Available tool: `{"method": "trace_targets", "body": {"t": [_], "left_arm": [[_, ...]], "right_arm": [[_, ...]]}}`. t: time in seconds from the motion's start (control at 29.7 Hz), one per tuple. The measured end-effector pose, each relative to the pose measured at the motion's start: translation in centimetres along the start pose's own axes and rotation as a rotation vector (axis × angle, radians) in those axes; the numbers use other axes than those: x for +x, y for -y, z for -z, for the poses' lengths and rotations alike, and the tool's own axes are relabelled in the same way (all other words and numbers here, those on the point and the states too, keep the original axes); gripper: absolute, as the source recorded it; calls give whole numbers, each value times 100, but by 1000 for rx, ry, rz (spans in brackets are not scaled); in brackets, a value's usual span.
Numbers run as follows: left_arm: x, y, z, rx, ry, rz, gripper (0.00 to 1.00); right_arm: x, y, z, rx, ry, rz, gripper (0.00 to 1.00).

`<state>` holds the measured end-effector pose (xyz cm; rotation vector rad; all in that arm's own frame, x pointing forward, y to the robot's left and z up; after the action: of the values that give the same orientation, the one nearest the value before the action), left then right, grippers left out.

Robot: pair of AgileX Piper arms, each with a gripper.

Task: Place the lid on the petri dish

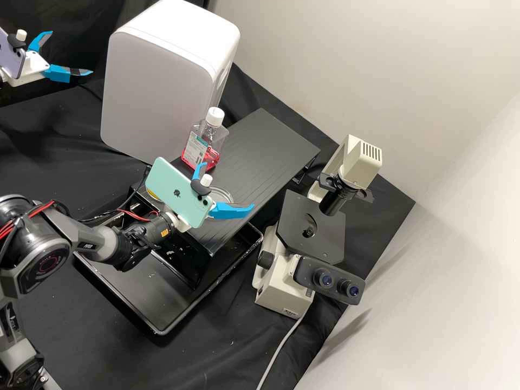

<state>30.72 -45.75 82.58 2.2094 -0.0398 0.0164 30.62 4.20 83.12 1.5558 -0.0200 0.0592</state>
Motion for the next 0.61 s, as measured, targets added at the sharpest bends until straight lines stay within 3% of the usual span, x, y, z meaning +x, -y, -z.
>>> {"method": "trace_targets", "body": {"t": [0.4, 0.54, 0.61], "left_arm": [[0, 0, 0, 0, 0, 0, 100], [-45, 41, 31, -6, 8, 20, 100], [-114, 91, 76, -14, -2, 44, 100]], "right_arm": [[0, 0, 0, 0, 0, 0, 100], [0, 0, 0, 0, 0, 0, 100], [0, 0, 0, 0, 0, 0, 100]]}}
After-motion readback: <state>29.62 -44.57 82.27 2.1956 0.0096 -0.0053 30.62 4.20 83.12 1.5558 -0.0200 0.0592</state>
